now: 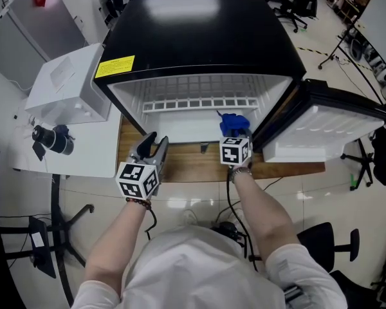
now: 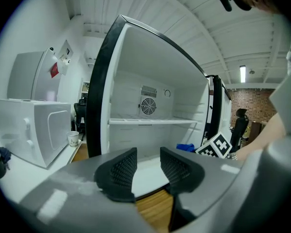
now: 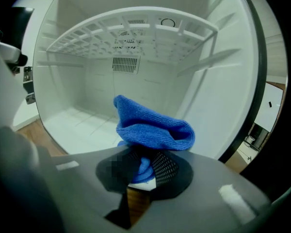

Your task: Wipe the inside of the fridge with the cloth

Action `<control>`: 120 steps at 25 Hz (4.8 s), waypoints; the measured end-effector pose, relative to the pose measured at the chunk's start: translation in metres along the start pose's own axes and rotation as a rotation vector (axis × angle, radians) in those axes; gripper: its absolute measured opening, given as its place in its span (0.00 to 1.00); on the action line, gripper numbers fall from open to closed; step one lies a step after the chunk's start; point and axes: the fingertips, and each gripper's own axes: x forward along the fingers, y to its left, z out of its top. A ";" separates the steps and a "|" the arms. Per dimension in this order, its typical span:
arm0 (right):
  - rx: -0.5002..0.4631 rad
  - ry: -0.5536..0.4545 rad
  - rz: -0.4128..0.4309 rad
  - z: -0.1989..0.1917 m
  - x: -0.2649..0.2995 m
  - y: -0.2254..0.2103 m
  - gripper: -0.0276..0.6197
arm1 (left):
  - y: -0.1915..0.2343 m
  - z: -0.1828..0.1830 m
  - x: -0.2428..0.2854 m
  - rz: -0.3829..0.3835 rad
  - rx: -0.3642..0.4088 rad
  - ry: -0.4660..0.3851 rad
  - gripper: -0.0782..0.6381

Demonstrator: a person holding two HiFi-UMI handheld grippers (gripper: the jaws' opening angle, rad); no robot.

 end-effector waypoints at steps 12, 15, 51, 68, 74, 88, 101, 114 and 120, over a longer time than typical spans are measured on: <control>-0.167 -0.247 0.375 0.050 -0.096 0.057 0.14 | -0.058 0.006 0.021 -0.271 0.153 0.067 0.37; -0.243 -0.294 0.515 0.056 -0.127 0.074 0.14 | -0.077 0.005 0.021 -0.377 0.217 0.087 0.39; -0.428 -0.200 0.785 0.036 -0.207 0.062 0.18 | -0.178 0.001 0.020 -0.801 0.155 0.162 0.24; -0.208 -0.273 0.469 0.046 -0.206 -0.032 0.05 | -0.193 -0.012 0.131 -0.465 0.035 0.064 0.24; -0.220 -0.301 0.479 0.051 -0.215 -0.049 0.05 | -0.206 -0.024 0.164 -0.414 -0.002 0.068 0.24; -0.297 -0.384 0.560 0.064 -0.219 -0.060 0.05 | -0.198 -0.024 0.212 -0.290 -0.039 0.010 0.24; -0.328 -0.439 0.626 0.070 -0.214 -0.055 0.05 | -0.179 -0.017 0.245 -0.182 -0.019 -0.020 0.22; -0.327 -0.463 0.666 0.073 -0.208 -0.056 0.05 | -0.155 -0.011 0.282 -0.082 -0.004 -0.048 0.22; -0.323 -0.464 0.678 0.070 -0.206 -0.057 0.05 | -0.146 -0.007 0.296 -0.046 -0.016 -0.062 0.22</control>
